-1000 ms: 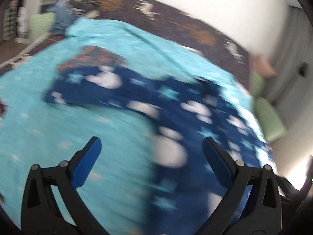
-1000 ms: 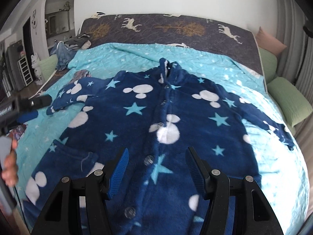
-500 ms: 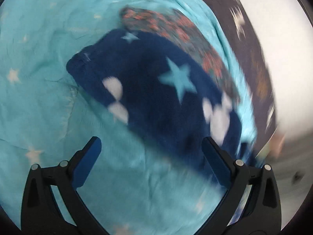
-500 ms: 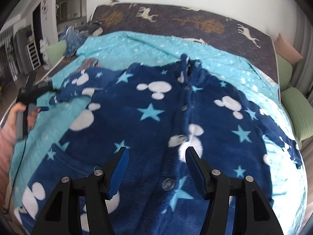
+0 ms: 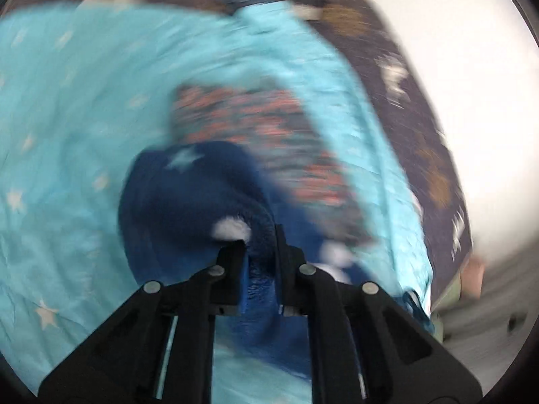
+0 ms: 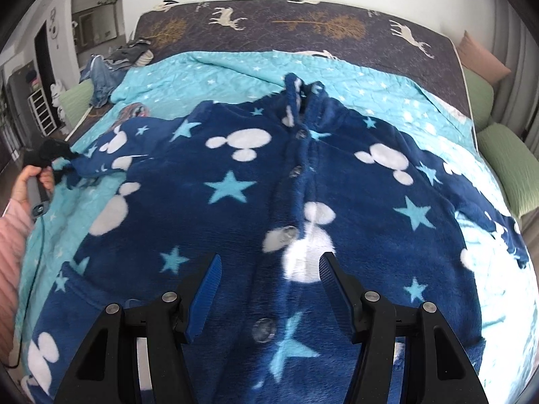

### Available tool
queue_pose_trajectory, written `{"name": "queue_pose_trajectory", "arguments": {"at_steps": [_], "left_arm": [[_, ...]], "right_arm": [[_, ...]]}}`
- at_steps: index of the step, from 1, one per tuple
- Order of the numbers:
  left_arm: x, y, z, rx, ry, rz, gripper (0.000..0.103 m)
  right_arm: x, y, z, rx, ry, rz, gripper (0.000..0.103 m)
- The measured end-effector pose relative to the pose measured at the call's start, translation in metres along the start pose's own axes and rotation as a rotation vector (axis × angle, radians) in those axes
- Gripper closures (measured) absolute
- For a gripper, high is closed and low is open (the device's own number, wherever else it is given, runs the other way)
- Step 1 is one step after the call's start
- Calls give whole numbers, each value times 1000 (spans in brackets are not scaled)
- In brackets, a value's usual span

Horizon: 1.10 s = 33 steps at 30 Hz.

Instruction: Fold small clothes

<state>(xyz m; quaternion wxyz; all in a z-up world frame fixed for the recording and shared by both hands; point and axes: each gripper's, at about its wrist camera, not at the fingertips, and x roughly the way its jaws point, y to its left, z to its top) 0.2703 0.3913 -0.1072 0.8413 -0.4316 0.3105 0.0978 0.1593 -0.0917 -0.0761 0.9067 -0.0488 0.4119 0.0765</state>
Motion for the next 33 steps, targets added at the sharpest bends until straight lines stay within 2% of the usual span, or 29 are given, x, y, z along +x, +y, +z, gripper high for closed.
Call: {"name": "queue_pose_trajectory", "arguments": {"at_steps": [3,6,8,10,13,16,18,21,24,26,28,32,33], "left_arm": [[-15,-77,-14,189,-34,-81,90],[-27,-167,-57,437,-29,-189,90],[-32,-219,-101,582,15,-278,90],[-28,-260,-153,716,82,-336,90],[-4,-297,-226,854,205,-336,89],[24,-306,-281,937,301,-285,89],[39,-304,-304,968,363,-260,88],[33,-296,-318,977,396,-247,80],[13,-286,-307,974,372,-268,77],[2,-281,-299,975,342,-292,69],[-10,-276,-291,982,292,-308,52],[-23,-266,-275,998,209,-249,51],[-25,-259,-268,986,184,-216,51]], "right_arm": [[6,-13,1,54,19,2,41],[2,-25,2,104,1,20,41],[-3,-36,3,131,-21,-6,41],[-7,-51,1,166,-25,-35,41],[-13,-77,-4,228,-22,-71,41],[-19,-97,-9,255,-20,-109,41],[-20,-108,-12,270,-13,-131,41],[-17,-125,-14,303,10,-107,41],[-12,-133,-9,335,27,-68,41],[-6,-134,-1,354,34,-29,41],[1,-130,8,354,35,4,41],[14,-108,28,313,42,35,40],[17,-98,35,292,42,44,40]]}}
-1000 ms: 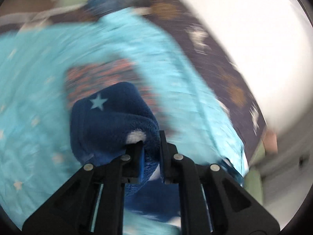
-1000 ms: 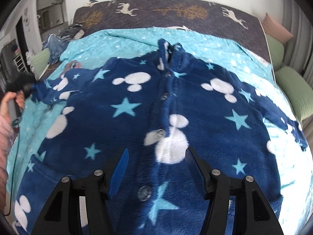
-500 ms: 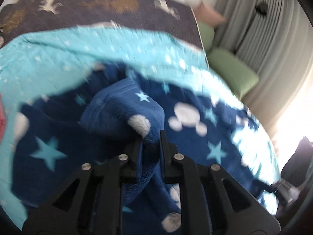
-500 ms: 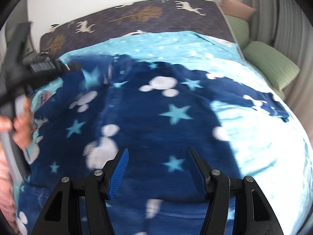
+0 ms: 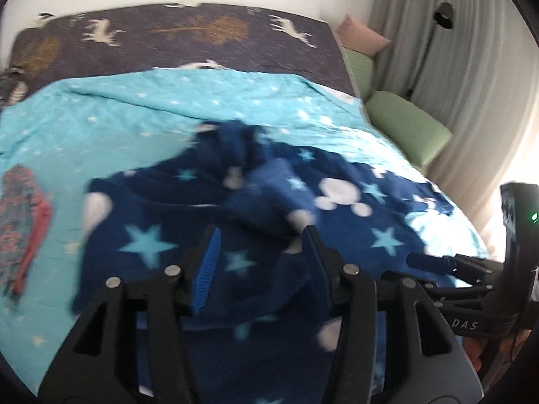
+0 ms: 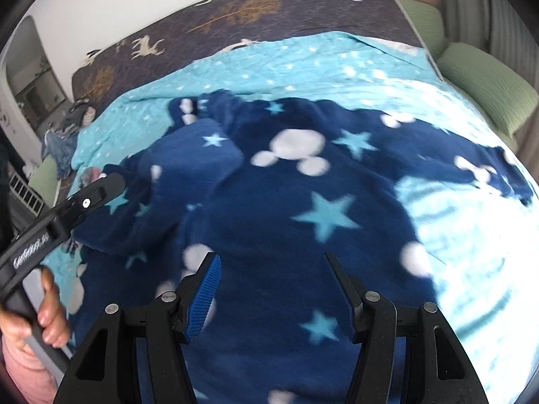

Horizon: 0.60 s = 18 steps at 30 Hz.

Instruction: Fold small clothes

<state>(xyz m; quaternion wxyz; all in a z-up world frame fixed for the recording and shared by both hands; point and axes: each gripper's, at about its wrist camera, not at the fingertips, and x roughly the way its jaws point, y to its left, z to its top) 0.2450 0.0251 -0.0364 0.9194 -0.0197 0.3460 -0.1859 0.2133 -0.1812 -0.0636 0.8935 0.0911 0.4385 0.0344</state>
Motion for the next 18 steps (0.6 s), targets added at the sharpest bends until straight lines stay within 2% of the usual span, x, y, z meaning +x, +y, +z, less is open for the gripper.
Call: {"name": "queue_pose_trajectory", "arguments": {"at_steps": [3,5,7,9,14,15,16,17,18], "left_arm": [[-6,22,-11,-50,2,85,51],[-12,35,-21,-66,16,142,50],[-20,48,-34,-78,27,178,38],[-28,61,-46,-105,33,190,33],[-18,85,-59,-181,100,221,32],[-14,88,-61,-189,118,228,32],[-11,91,-63,-194,133,232,32],[-9,93,-64,-197,142,231,32],[-8,94,-65,-200,144,229,32]], "right_arm": [[12,40,11,-105,-17,-32,35],[20,59,18,-159,-37,-67,27],[31,76,30,-181,-67,-102,17],[46,86,42,-172,-71,-152,17],[87,84,63,-123,4,-182,19],[89,74,67,-80,-3,-193,25],[87,63,69,-40,-11,-197,50],[85,52,70,-1,-7,-190,81],[83,35,73,46,11,-167,91]]}}
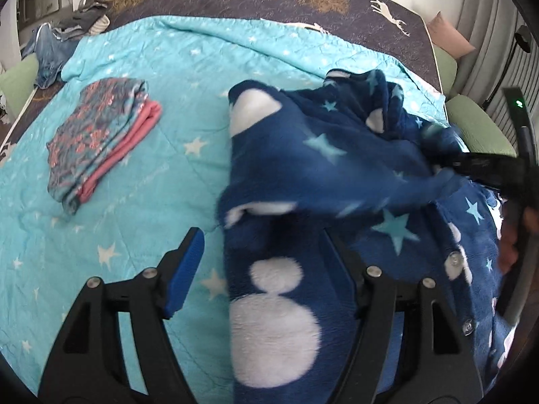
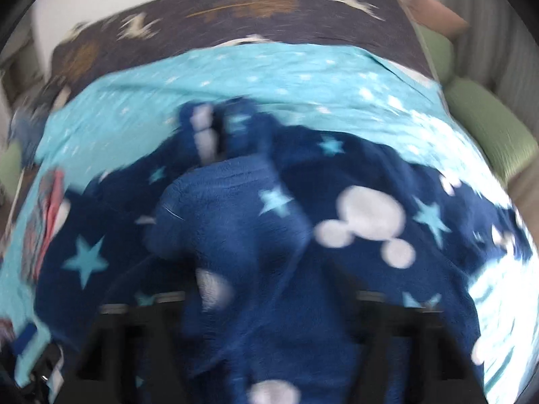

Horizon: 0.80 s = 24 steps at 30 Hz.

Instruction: Fold small clothes

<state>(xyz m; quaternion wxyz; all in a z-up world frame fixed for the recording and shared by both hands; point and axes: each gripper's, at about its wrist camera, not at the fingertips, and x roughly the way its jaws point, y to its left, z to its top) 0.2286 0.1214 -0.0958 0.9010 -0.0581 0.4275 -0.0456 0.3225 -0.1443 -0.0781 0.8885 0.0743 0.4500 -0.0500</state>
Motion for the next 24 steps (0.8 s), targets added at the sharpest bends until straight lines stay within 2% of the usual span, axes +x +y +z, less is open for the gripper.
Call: {"name": "queue_pose_trajectory", "arguments": {"at_steps": [4,6,7,10,13,15,17,19,24], "left_arm": [[1,3,0,-19,0,-24,32],[2,-1,-1,-9,1,-25,32],[3,-3,-1,3,4,-25,32],[5,-11,-3,39,13,-20,32],[10,-14,-1,47,31,-3,32],[12,-15,0,44,37,5,32],[12,-16,1,44,35,13,32],[13,-14,1,33,41,24,32],[18,-4,-1,-11,58,30,32]], "right_arm": [[-12,-63,13,116,-11,21,92],[-15,-84,16,139,16,37,91],[-13,-96,13,151,59,69,89],[-9,-118,-6,176,134,144,80],[-10,-129,-24,174,134,182,71],[-12,-136,-32,208,123,228,60],[-11,-144,-31,253,126,294,45],[-11,-149,-31,295,135,356,38],[-8,-156,-31,382,171,442,30]]}}
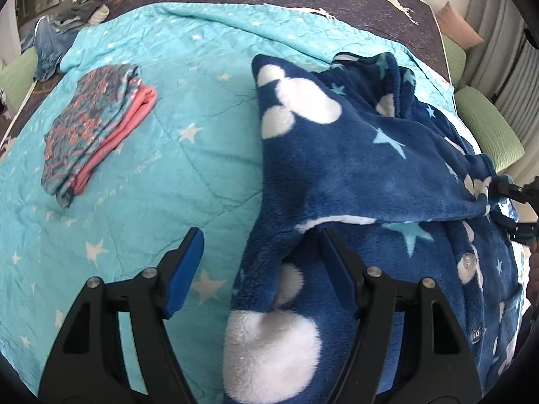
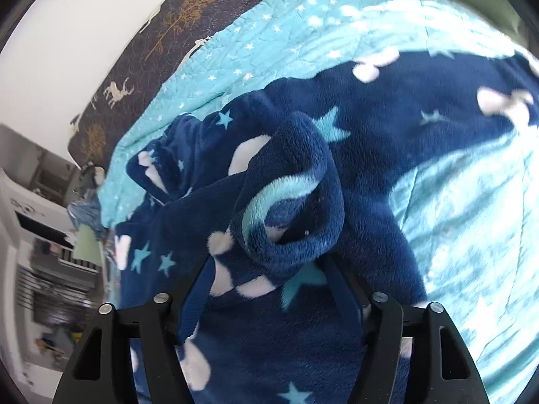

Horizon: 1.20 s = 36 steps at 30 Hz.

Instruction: Fold small clothes

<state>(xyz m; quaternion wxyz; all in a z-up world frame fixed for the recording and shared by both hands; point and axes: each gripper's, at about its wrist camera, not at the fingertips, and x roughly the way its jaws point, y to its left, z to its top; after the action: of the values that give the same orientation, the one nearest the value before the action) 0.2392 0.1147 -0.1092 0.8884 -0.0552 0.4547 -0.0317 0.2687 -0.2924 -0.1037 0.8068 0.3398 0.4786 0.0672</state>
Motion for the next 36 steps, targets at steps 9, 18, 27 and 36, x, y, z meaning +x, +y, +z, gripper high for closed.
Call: {"name": "queue_pose_trajectory", "arguments": {"at_steps": [9,18,27,36], "left_arm": [[1,2,-2,-22,-10,-5,32],[8,-12,-1,20,-4,27,32],[10,10,-2,-72,9,55,27],[-12,13,-2,-66,-89,132,27]], "right_arm": [[-24,3,11,45,-164,-77,28],[-18,31,21,-203,-81,-97,34],[-10,-6,8,-175,49,-282,100],[-44,-19,11,-130,-30,-168,52]]}}
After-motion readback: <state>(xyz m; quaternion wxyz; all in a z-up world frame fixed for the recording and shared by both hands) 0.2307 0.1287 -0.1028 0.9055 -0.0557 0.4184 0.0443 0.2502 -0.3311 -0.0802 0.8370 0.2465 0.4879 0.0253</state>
